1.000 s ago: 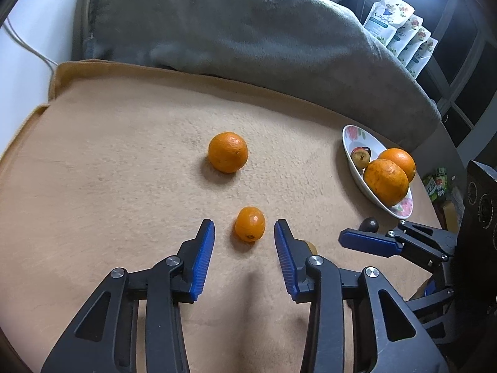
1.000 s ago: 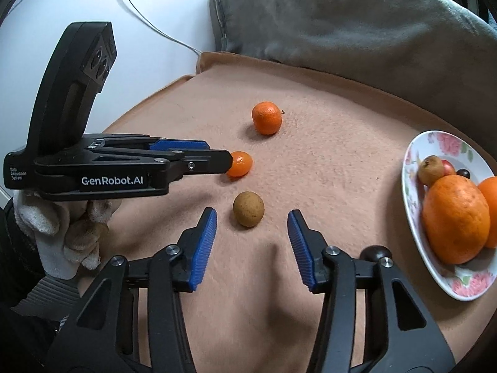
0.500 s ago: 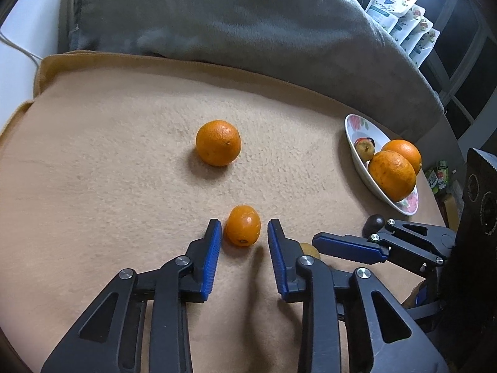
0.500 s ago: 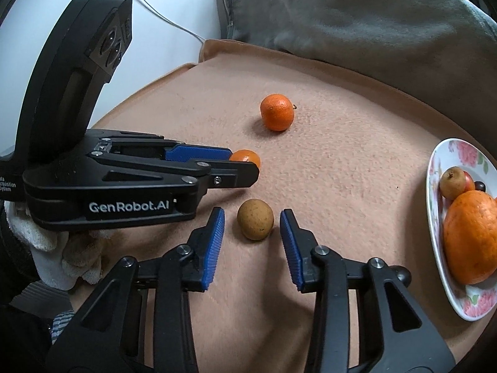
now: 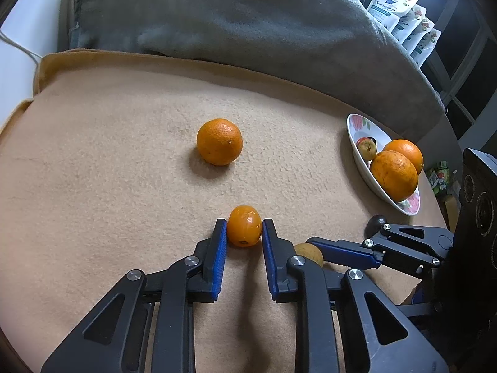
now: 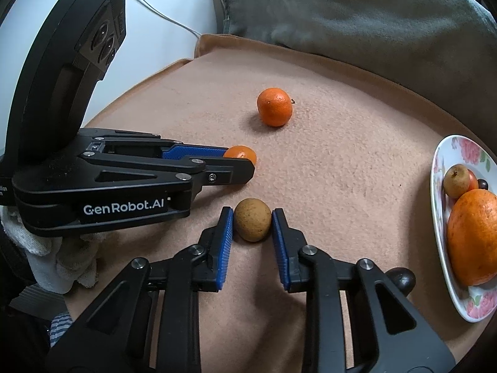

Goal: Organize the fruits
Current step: 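Close the left gripper on a small orange kumquat while the right gripper grasps a brown fruit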

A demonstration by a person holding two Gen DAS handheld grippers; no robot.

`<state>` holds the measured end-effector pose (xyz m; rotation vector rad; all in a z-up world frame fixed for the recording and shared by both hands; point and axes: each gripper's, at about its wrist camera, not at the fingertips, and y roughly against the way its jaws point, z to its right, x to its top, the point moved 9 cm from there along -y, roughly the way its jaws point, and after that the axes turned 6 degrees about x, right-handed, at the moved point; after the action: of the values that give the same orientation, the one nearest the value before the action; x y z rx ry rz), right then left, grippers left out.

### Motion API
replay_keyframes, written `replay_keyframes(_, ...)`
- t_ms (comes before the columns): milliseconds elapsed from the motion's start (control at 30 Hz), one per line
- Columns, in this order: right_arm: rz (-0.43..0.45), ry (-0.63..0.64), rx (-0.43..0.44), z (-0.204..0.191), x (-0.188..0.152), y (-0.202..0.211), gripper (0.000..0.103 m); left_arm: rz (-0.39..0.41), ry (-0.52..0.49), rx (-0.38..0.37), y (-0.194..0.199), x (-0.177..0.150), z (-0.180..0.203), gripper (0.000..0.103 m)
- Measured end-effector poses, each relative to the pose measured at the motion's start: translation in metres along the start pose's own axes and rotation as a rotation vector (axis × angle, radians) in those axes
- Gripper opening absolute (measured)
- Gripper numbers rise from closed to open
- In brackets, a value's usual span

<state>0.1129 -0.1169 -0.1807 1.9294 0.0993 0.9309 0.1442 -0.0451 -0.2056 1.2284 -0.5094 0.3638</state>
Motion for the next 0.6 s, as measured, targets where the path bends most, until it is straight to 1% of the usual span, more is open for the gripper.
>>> replay_keyframes(333,0.027,-0.017,-0.006,0.003,-0.002,0.015,0.026,0.013,0.004,0.006,0.005,0.003,0.000,0.020)
replay_keyframes(600,0.055,-0.033,-0.018,0.011,-0.003,0.033,0.026,0.045,-0.013,0.010,0.015,0.009,0.008,0.020)
